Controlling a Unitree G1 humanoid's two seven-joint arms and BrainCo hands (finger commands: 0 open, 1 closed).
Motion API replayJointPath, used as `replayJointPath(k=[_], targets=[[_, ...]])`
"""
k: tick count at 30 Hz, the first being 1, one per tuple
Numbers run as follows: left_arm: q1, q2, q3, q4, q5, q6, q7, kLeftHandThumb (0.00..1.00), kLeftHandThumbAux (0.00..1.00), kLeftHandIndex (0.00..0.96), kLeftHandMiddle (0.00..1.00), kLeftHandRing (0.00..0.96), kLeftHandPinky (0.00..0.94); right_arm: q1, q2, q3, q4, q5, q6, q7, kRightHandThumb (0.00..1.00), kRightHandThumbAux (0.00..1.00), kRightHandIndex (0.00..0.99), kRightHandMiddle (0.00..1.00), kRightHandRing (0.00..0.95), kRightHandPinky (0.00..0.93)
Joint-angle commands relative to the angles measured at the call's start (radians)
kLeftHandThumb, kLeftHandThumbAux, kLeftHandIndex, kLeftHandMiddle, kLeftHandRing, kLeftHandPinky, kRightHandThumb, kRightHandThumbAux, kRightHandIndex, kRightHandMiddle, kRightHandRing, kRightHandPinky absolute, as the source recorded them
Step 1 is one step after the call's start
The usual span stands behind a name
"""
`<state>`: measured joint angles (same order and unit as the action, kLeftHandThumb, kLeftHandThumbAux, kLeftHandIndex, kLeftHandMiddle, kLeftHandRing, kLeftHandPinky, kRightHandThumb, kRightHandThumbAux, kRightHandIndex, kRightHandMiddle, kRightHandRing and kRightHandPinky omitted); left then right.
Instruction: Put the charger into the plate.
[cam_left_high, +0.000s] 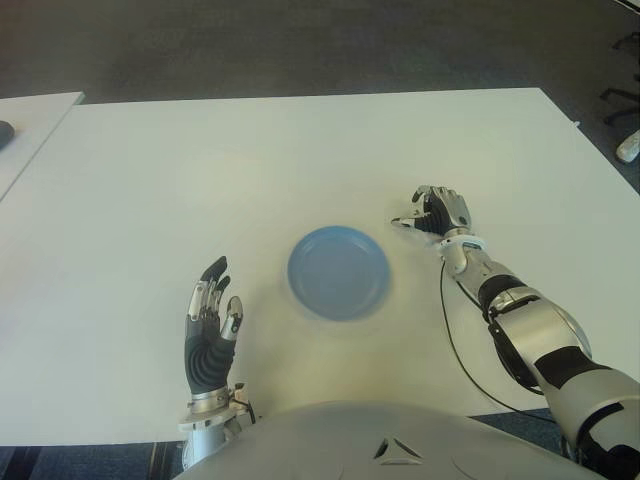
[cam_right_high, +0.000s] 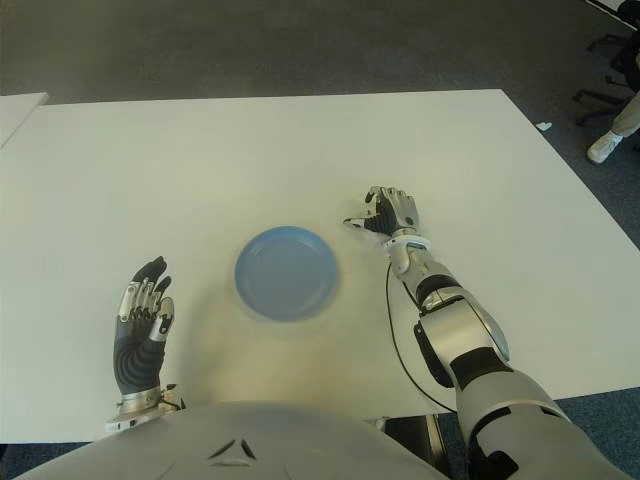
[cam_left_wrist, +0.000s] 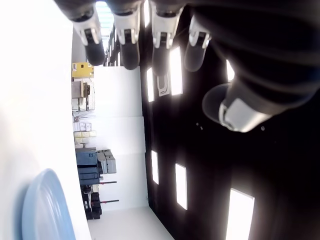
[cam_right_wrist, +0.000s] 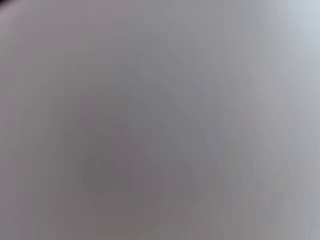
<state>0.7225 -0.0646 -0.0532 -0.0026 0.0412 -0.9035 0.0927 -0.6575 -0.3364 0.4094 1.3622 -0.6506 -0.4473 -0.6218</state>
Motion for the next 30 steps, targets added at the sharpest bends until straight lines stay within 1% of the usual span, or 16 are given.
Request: replayJointPath(k=[1, 16, 18, 21, 22, 23, 24, 25, 26, 28, 29, 30], targets=[[-0.004, 0.003, -0.002, 0.012, -0.017, 0.003, -0.015, 0.262, 0.571, 0.143, 0.145, 0.119, 0.133, 0.047, 0.018, 0.001, 0.015, 0.002, 0.010, 0.031, 0.735, 0.709, 0.440, 0.895, 0.868, 0.864], [-0.021, 0.006, 0.008, 0.031, -0.017, -0.010, -0.019, 0.251, 0.578, 0.145, 0.146, 0.121, 0.130, 0.049, 0.026, -0.001, 0.013, 0.009, -0.001, 0.025, 0.739, 0.709, 0.440, 0.888, 0.864, 0.857], [-0.025, 0.006, 0.008, 0.034, -0.018, -0.009, -0.021, 0.251, 0.579, 0.146, 0.146, 0.121, 0.132, 0.048, 0.026, 0.003, 0.013, 0.004, -0.004, 0.021, 0.738, 0.709, 0.440, 0.881, 0.859, 0.845], [-0.032, 0.009, 0.009, 0.040, -0.023, -0.008, -0.024, 0.251, 0.581, 0.146, 0.145, 0.120, 0.132, 0.046, 0.024, 0.011, 0.013, -0.004, -0.011, 0.019, 0.733, 0.707, 0.441, 0.840, 0.824, 0.782], [-0.036, 0.010, 0.009, 0.042, -0.025, -0.007, -0.025, 0.251, 0.582, 0.146, 0.144, 0.120, 0.131, 0.045, 0.024, 0.015, 0.014, -0.007, -0.012, 0.025, 0.730, 0.707, 0.442, 0.814, 0.796, 0.743], [-0.038, 0.011, 0.009, 0.044, -0.027, -0.006, -0.026, 0.252, 0.583, 0.145, 0.143, 0.118, 0.129, 0.044, 0.023, 0.018, 0.014, -0.009, -0.012, 0.029, 0.724, 0.706, 0.439, 0.725, 0.696, 0.654], [-0.041, 0.012, 0.009, 0.046, -0.031, -0.003, -0.029, 0.253, 0.583, 0.145, 0.142, 0.118, 0.128, 0.041, 0.023, 0.022, 0.016, -0.011, -0.008, 0.047, 0.722, 0.706, 0.438, 0.693, 0.660, 0.622], [-0.043, 0.012, 0.008, 0.046, -0.035, 0.002, -0.031, 0.254, 0.585, 0.144, 0.140, 0.116, 0.124, 0.039, 0.022, 0.028, 0.017, -0.015, -0.004, 0.065, 0.708, 0.708, 0.428, 0.551, 0.514, 0.486], [-0.043, 0.012, 0.007, 0.046, -0.037, 0.004, -0.033, 0.256, 0.586, 0.144, 0.138, 0.114, 0.120, 0.037, 0.021, 0.032, 0.017, -0.017, 0.000, 0.077, 0.602, 0.621, 0.345, 0.431, 0.393, 0.368], [-0.047, 0.013, 0.007, 0.048, -0.042, 0.011, -0.036, 0.259, 0.586, 0.143, 0.136, 0.112, 0.117, 0.035, 0.020, 0.041, 0.018, -0.023, 0.005, 0.089, 0.508, 0.545, 0.271, 0.327, 0.288, 0.265], [-0.051, 0.012, 0.007, 0.048, -0.042, 0.020, -0.036, 0.263, 0.585, 0.144, 0.135, 0.110, 0.115, 0.034, 0.019, 0.053, 0.018, -0.035, 0.012, 0.091, 0.459, 0.498, 0.203, 0.253, 0.209, 0.185], [-0.054, 0.012, 0.007, 0.048, -0.042, 0.026, -0.037, 0.265, 0.584, 0.144, 0.134, 0.109, 0.113, 0.032, 0.018, 0.063, 0.019, -0.043, 0.017, 0.093, 0.428, 0.465, 0.162, 0.202, 0.167, 0.148]])
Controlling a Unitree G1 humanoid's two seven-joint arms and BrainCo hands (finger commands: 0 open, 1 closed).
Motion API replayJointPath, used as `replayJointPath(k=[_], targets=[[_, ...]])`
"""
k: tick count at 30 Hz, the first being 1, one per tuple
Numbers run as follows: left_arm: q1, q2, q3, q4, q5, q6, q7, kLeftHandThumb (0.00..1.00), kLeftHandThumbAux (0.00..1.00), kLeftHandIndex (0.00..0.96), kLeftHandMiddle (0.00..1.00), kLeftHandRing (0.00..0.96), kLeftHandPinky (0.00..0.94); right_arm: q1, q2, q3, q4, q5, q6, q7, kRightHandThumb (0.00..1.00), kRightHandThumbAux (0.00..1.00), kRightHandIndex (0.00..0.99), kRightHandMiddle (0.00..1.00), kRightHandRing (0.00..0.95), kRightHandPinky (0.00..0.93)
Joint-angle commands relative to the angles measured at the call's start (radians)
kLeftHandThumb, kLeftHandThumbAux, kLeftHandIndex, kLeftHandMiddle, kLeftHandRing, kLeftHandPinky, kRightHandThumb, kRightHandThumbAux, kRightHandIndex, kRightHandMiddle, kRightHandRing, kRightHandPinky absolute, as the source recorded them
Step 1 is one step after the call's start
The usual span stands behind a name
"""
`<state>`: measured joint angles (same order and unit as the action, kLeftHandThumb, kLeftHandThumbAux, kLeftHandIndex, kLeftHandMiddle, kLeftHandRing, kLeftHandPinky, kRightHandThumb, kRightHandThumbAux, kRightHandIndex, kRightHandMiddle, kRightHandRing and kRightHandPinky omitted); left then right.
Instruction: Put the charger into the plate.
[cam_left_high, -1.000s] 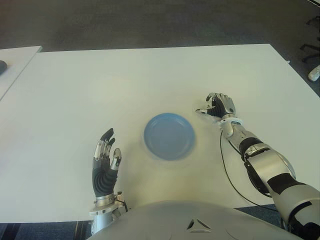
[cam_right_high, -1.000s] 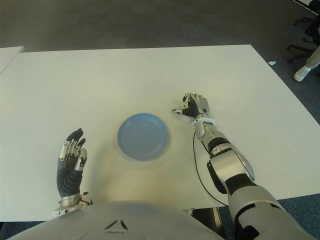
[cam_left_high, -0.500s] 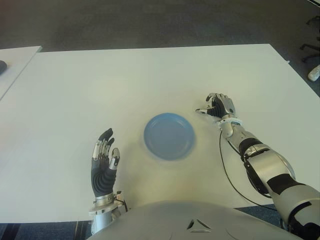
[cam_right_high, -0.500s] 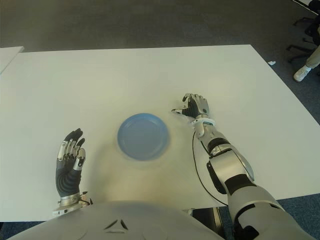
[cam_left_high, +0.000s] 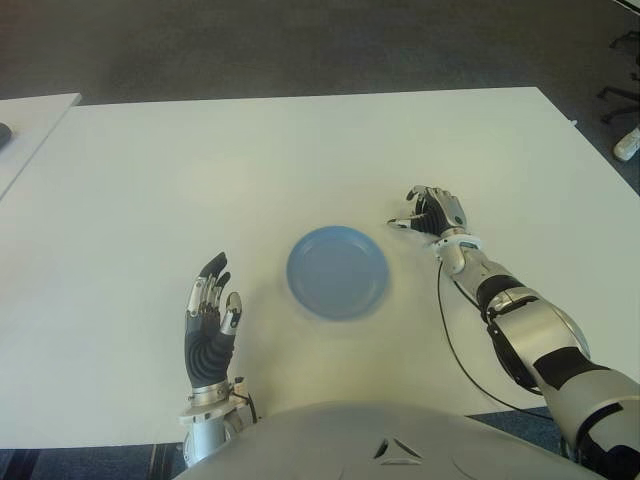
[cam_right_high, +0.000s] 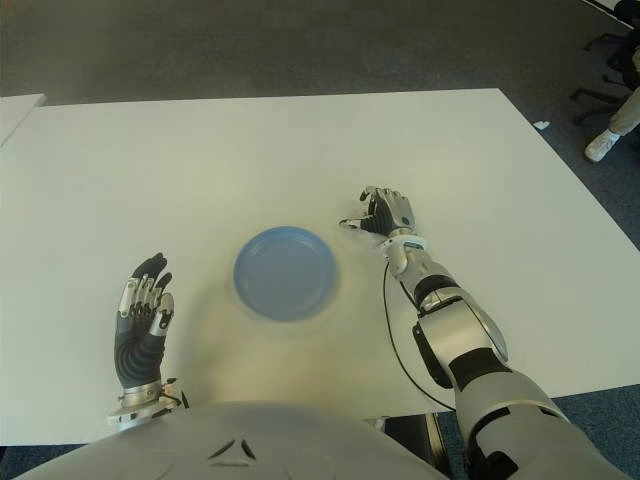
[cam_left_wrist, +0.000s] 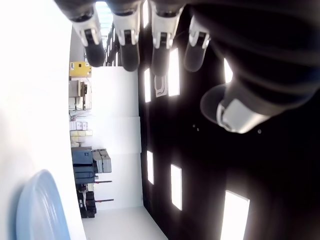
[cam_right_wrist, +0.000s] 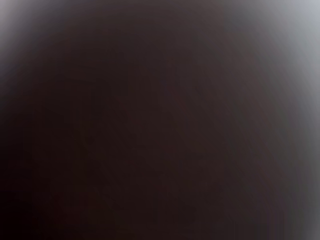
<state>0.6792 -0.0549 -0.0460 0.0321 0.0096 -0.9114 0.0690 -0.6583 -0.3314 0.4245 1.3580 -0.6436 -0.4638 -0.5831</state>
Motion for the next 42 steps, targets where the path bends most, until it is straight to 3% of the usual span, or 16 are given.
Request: replayJointPath(k=[1, 5, 11, 15, 26, 42], targets=[[-0.013, 0.001, 0.000, 0.013, -0.009, 0.040, -0.013, 0.268, 0.582, 0.144, 0.133, 0.107, 0.110, 0.032, 0.010, 0.059, 0.022, -0.059, 0.036, 0.053, 0.385, 0.416, 0.103, 0.129, 0.107, 0.095], [-0.027, -0.001, 0.008, 0.022, -0.002, 0.049, -0.010, 0.270, 0.579, 0.144, 0.129, 0.102, 0.105, 0.027, 0.005, 0.086, 0.020, -0.079, 0.047, 0.049, 0.299, 0.303, 0.021, 0.027, 0.022, 0.019], [-0.057, -0.005, 0.012, 0.040, 0.021, 0.066, -0.005, 0.257, 0.579, 0.139, 0.123, 0.097, 0.107, 0.004, -0.022, 0.134, 0.019, -0.114, 0.042, 0.086, 0.212, 0.217, 0.002, 0.002, 0.002, 0.001], [-0.080, -0.006, 0.010, 0.057, 0.017, 0.071, -0.009, 0.259, 0.579, 0.140, 0.124, 0.100, 0.112, -0.017, -0.056, 0.144, 0.013, -0.115, 0.004, 0.124, 0.169, 0.201, 0.000, 0.000, 0.000, 0.000], [-0.130, -0.012, 0.011, 0.091, 0.024, 0.059, -0.006, 0.267, 0.576, 0.141, 0.126, 0.104, 0.115, -0.028, -0.074, 0.158, 0.012, -0.117, -0.016, 0.180, 0.092, 0.183, 0.000, 0.000, 0.000, 0.000], [-0.181, 0.003, 0.024, 0.150, 0.028, 0.040, -0.016, 0.241, 0.582, 0.129, 0.116, 0.096, 0.107, -0.068, -0.131, 0.201, 0.007, -0.149, -0.032, 0.244, 0.092, 0.179, 0.000, 0.000, 0.000, 0.000]])
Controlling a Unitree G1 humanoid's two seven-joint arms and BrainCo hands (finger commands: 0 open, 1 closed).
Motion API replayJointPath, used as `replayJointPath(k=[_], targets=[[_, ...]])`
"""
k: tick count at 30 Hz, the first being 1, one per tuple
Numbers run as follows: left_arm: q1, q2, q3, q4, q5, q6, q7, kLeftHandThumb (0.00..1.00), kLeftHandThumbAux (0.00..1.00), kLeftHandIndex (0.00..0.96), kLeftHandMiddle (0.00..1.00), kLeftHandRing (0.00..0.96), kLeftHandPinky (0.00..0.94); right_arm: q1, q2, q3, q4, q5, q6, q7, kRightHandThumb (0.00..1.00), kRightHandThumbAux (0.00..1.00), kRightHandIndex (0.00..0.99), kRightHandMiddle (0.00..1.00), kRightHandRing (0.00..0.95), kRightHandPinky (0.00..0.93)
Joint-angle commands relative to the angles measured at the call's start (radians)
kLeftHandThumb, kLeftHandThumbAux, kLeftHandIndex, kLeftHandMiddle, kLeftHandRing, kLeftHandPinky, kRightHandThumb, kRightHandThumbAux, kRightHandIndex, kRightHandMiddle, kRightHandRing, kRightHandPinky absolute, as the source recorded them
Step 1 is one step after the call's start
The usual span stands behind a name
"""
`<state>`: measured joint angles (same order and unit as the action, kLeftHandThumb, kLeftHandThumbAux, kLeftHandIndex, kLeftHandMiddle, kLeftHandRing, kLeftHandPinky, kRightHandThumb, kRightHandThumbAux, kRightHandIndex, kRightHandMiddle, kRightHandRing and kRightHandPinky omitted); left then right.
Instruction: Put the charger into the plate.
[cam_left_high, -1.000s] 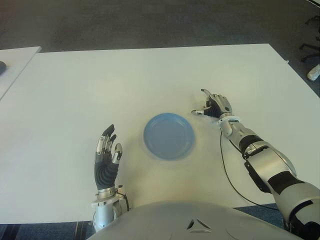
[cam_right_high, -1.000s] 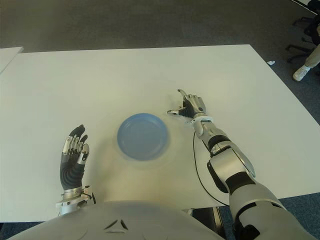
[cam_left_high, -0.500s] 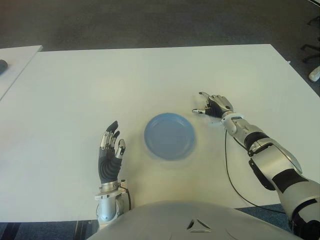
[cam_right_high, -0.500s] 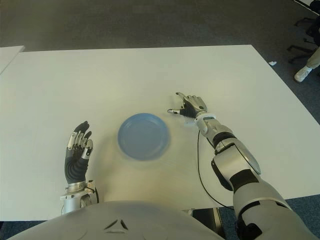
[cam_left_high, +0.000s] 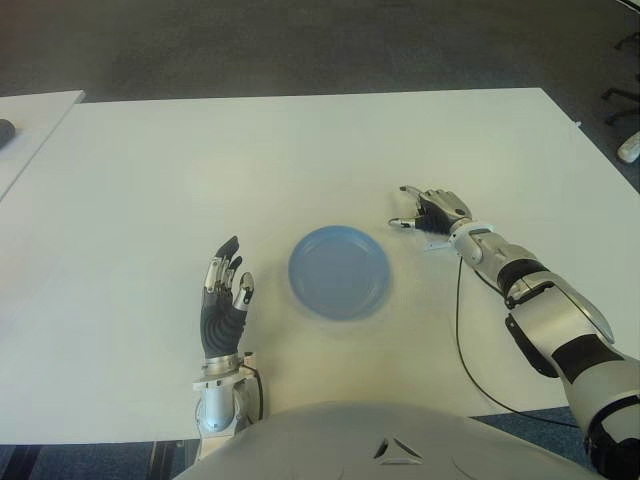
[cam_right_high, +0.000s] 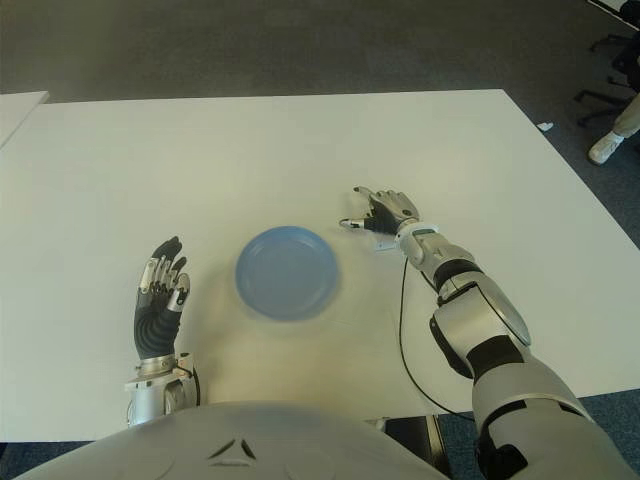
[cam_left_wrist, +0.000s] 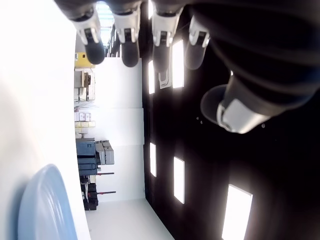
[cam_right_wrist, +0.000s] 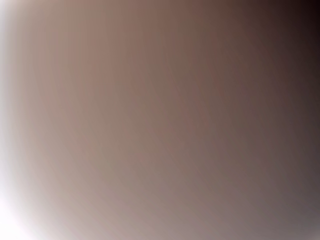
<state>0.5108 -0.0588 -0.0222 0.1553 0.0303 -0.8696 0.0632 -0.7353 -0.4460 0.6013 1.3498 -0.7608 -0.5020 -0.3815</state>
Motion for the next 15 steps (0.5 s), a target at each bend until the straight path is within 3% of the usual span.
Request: replayJointPath(k=[1, 15], targets=[[-0.017, 0.008, 0.002, 0.031, 0.007, -0.003, -0.011, 0.240, 0.582, 0.129, 0.116, 0.096, 0.107, 0.008, -0.016, 0.026, 0.015, -0.031, 0.008, 0.047, 0.092, 0.181, 0.000, 0.000, 0.000, 0.000], [-0.045, 0.021, 0.008, 0.054, -0.018, -0.002, -0.031, 0.228, 0.585, 0.130, 0.127, 0.104, 0.108, 0.003, -0.013, 0.039, 0.013, -0.035, 0.018, 0.056, 0.098, 0.196, 0.000, 0.000, 0.000, 0.000]])
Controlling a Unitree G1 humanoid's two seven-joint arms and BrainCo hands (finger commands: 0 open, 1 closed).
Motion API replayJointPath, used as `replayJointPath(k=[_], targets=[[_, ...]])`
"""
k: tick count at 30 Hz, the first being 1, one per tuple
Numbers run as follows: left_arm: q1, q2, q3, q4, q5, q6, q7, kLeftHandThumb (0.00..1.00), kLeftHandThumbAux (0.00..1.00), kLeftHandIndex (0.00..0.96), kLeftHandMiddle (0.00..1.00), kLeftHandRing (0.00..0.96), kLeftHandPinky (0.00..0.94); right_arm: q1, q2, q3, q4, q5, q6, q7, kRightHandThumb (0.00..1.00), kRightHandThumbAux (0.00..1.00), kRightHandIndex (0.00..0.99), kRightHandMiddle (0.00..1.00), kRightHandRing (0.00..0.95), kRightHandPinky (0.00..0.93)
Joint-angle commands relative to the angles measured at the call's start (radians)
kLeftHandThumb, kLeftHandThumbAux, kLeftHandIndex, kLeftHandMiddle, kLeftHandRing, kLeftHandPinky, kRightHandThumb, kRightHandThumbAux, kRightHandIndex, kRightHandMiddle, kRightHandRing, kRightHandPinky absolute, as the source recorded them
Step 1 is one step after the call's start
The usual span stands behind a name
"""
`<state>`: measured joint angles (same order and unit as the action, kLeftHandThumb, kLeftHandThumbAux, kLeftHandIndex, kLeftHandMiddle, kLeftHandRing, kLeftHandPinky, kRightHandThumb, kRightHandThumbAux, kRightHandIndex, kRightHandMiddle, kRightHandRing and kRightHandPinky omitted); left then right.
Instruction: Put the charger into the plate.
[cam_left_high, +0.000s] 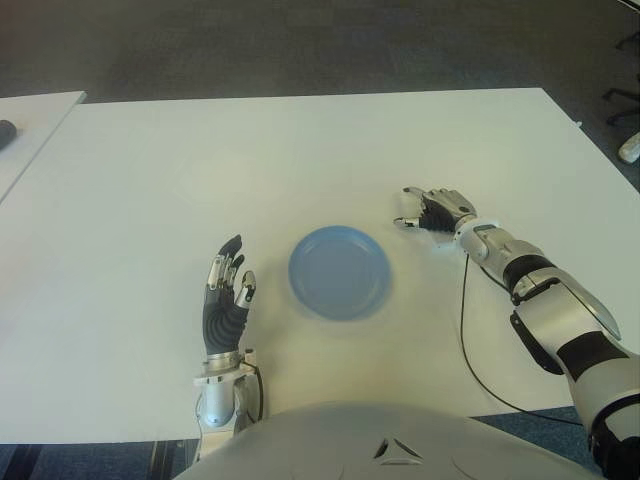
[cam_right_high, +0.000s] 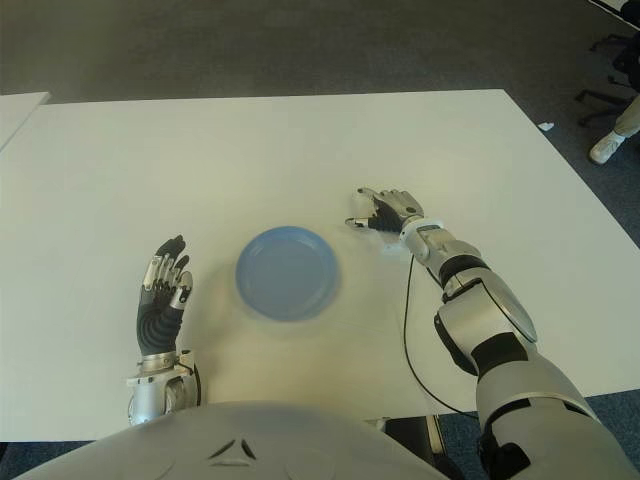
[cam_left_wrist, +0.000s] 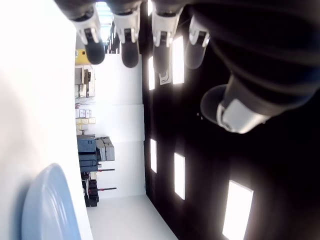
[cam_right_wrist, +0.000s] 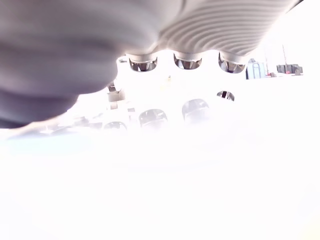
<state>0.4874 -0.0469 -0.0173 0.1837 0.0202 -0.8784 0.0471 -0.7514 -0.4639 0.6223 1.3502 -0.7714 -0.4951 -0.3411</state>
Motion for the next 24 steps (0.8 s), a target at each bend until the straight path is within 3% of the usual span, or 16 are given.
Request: replayJointPath(k=[1, 24], targets=[[-0.023, 0.010, 0.005, 0.027, -0.011, 0.008, -0.016, 0.227, 0.585, 0.130, 0.128, 0.104, 0.108, 0.018, 0.003, 0.018, 0.012, -0.024, 0.010, 0.017, 0.102, 0.197, 0.000, 0.000, 0.000, 0.000], [-0.068, 0.014, 0.017, 0.065, -0.018, -0.004, -0.028, 0.226, 0.571, 0.134, 0.132, 0.109, 0.119, -0.011, -0.023, 0.040, 0.007, -0.036, -0.032, 0.001, 0.176, 0.148, 0.000, 0.000, 0.000, 0.000]])
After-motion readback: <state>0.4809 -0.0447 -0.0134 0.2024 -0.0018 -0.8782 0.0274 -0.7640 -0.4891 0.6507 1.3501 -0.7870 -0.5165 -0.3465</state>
